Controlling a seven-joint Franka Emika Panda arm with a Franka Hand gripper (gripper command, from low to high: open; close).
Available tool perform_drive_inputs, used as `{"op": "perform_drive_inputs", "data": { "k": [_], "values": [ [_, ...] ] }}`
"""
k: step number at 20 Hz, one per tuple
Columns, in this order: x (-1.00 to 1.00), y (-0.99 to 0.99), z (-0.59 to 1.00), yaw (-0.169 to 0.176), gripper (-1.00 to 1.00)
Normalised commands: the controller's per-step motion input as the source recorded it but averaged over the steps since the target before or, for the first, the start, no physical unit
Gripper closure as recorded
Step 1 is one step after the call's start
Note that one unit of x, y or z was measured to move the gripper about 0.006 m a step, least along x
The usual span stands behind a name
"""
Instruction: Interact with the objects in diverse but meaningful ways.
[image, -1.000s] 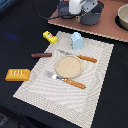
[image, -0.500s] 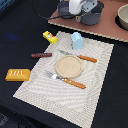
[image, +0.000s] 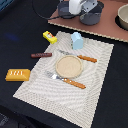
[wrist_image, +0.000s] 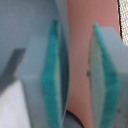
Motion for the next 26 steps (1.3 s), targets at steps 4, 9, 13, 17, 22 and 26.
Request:
{"op": "perform_drive_inputs", "data": {
  "k": [4, 9, 13, 17, 22, 26],
  "values": [
    [0.05, 0.16, -0.03, 0.0, 1.0],
    [0.03, 0.14, 0.01, 0.0, 1.0],
    [-0.01, 0.12, 0.56, 0.0, 1.0],
    [-0.09, 0.1, 0.82, 0.0, 1.0],
    [-0.25, 0.01, 0.77, 0.0, 1.0],
    [-0.43, -0.03, 0.59, 0.0, 1.0]
  ]
}}
